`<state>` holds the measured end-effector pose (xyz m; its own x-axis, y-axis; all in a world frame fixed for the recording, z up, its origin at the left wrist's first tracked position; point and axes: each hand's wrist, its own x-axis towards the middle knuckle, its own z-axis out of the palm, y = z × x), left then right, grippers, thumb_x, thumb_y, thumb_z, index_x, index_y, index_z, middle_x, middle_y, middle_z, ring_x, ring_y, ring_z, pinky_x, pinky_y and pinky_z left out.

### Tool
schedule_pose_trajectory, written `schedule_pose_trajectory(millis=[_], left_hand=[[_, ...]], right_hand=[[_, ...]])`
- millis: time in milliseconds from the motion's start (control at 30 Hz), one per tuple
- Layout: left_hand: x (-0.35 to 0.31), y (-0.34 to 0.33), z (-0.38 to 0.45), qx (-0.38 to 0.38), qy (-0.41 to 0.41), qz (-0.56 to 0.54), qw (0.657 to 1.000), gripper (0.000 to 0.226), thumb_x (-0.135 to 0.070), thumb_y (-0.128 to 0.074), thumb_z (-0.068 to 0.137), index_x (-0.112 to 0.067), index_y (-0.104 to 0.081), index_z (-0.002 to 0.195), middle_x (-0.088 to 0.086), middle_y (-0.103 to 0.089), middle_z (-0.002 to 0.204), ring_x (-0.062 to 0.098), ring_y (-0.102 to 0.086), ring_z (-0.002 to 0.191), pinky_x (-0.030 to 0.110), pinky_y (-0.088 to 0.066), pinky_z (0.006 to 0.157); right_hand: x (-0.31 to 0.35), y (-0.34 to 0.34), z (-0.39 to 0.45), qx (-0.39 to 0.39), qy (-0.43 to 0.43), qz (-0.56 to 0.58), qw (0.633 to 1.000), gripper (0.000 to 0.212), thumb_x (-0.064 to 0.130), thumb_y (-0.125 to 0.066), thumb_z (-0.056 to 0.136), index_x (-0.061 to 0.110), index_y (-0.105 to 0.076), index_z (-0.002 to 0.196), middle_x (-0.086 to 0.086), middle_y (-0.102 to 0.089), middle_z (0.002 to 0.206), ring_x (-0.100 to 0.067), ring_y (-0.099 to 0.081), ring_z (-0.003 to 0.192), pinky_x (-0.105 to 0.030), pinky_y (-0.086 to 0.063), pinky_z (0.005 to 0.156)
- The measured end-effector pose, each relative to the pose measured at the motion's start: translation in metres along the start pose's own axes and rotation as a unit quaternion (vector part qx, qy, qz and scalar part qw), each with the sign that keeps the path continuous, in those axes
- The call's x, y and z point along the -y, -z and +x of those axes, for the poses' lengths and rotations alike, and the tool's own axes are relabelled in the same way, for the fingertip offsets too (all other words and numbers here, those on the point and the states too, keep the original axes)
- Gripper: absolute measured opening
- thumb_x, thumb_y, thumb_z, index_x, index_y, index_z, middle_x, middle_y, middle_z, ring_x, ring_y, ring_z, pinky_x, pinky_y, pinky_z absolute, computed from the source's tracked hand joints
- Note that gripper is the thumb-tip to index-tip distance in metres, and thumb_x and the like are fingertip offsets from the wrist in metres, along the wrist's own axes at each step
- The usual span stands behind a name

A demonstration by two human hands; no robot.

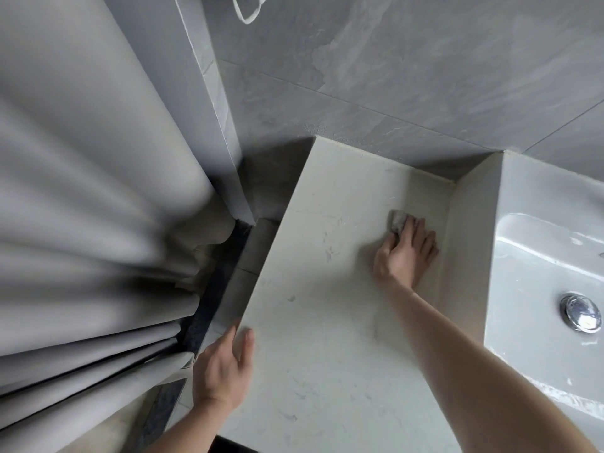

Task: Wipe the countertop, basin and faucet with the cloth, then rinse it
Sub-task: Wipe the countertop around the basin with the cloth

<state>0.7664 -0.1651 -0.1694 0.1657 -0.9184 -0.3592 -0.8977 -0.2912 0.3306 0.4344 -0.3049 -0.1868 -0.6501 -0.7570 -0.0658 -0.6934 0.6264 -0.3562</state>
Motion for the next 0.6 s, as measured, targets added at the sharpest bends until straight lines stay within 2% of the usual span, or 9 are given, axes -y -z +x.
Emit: schedule_pose_trajectory(millis=[67,167,333,467,533,600], left_hand=[[-0.002,0.002,-0.001,-0.003,-0.001,0.001,1.0,0.074,-0.073,-0.013,0.09,-0.033,-0.061,0.13,0.001,-0.075,0.111,0.031,-0.068,0.104,0.037,-0.052,0.083],[-0.004,0.004,-0.001,-0.002,0.0,0.006,1.0,0.072,-0.071,-0.015,0.09,-0.033,-0.062,0.129,0.003,-0.075,0.11,0.031,-0.068,0.103,0.038,-0.052,0.083],[-0.005,0.004,-0.002,0.003,0.01,0.005,1.0,0.071,-0.071,-0.015,0.089,-0.03,-0.064,0.121,0.006,-0.075,0.105,0.034,-0.068,0.1,0.039,-0.051,0.082],[-0.005,0.003,-0.001,-0.002,0.005,0.004,1.0,0.073,-0.073,-0.015,0.089,-0.029,-0.064,0.119,0.008,-0.075,0.105,0.035,-0.068,0.099,0.038,-0.051,0.079],[-0.006,0.003,-0.001,-0.002,0.002,0.002,1.0,0.074,-0.072,-0.015,0.088,-0.029,-0.063,0.123,0.007,-0.075,0.107,0.034,-0.068,0.101,0.038,-0.051,0.08],[-0.006,0.004,-0.001,-0.006,0.0,0.002,1.0,0.075,-0.072,-0.016,0.089,-0.028,-0.063,0.127,0.007,-0.075,0.11,0.034,-0.068,0.102,0.038,-0.052,0.083]], right_hand=[[0.022,-0.008,-0.011,0.013,0.033,0.002,0.999,0.065,0.036,-0.036,0.095,0.016,-0.04,0.156,-0.007,-0.032,0.166,-0.038,-0.027,0.152,-0.052,-0.012,0.124],[0.058,-0.022,-0.035,0.056,0.133,0.005,0.99,0.066,0.037,-0.037,0.095,0.016,-0.039,0.157,-0.009,-0.031,0.167,-0.037,-0.026,0.153,-0.052,-0.012,0.124],[0.118,-0.04,-0.103,0.143,0.299,0.056,0.942,0.062,0.014,-0.041,0.1,0.016,-0.03,0.161,-0.005,-0.02,0.171,-0.029,-0.009,0.159,-0.05,-0.005,0.129],[0.127,-0.045,-0.123,0.165,0.354,0.075,0.918,0.059,0.009,-0.041,0.099,0.016,-0.038,0.157,-0.005,-0.025,0.169,-0.026,-0.011,0.159,-0.041,0.001,0.13],[0.114,-0.037,-0.111,0.188,0.359,0.105,0.908,0.062,0.005,-0.047,0.097,0.016,-0.039,0.157,-0.006,-0.027,0.168,-0.025,-0.014,0.158,-0.037,-0.002,0.13],[0.089,-0.023,-0.092,0.189,0.337,0.125,0.914,0.059,0.008,-0.05,0.097,0.015,-0.042,0.156,-0.008,-0.031,0.166,-0.025,-0.02,0.157,-0.039,-0.01,0.129]])
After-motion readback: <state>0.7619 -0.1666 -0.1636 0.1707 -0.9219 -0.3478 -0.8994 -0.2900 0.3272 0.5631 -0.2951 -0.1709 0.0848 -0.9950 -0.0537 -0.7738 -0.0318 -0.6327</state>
